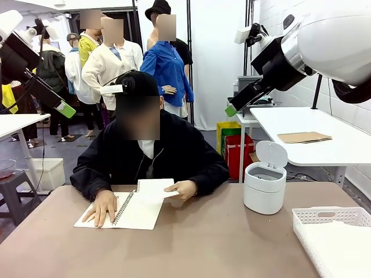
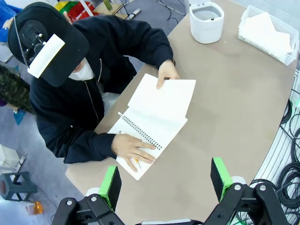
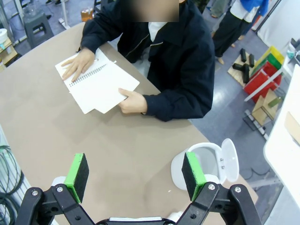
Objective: Sort the paper based on its condition.
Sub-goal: If a person hands you a paper, place it in the Organizing basket , and if it's crumpled, put it in the Trash can.
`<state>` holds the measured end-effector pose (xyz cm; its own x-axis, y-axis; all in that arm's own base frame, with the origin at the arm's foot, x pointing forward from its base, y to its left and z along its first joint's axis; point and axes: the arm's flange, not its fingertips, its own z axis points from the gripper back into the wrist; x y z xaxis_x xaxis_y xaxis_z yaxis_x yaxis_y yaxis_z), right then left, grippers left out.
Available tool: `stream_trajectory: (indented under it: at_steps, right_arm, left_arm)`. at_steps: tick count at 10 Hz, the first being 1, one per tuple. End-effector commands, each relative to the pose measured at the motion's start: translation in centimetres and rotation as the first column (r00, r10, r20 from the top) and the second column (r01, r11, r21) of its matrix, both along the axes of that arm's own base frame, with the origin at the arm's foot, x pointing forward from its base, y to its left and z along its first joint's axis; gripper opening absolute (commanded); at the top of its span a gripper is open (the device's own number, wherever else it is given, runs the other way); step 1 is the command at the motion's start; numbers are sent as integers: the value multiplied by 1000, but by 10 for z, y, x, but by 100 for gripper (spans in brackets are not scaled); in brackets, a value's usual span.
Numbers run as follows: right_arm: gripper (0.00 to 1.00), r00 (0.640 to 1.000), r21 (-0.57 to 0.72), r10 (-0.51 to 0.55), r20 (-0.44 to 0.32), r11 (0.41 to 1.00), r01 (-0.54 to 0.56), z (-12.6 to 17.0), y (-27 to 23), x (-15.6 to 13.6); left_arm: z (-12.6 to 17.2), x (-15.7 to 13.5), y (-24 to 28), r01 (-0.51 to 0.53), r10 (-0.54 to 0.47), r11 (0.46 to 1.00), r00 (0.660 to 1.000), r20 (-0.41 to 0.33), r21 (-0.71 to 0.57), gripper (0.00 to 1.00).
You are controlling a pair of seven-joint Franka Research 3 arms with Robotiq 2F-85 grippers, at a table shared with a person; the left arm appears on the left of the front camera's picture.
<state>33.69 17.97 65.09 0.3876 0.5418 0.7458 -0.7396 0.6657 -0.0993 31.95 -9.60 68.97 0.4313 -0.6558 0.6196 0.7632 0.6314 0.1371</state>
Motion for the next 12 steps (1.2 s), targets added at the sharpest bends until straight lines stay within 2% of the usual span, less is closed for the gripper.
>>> stream_trajectory:
  at_steps: [1,12]
  right_arm:
    - [100,1000,2,1,-2,1000,-1,0,0,0]
    - [100,1000,2,1,-2,1000,-1,0,0,0]
  left_arm:
    - [1,-1,0,1,-1,1000,1000,2,-3,100]
    - [1,-1,0,1,-1,1000,1000,2,-3,100]
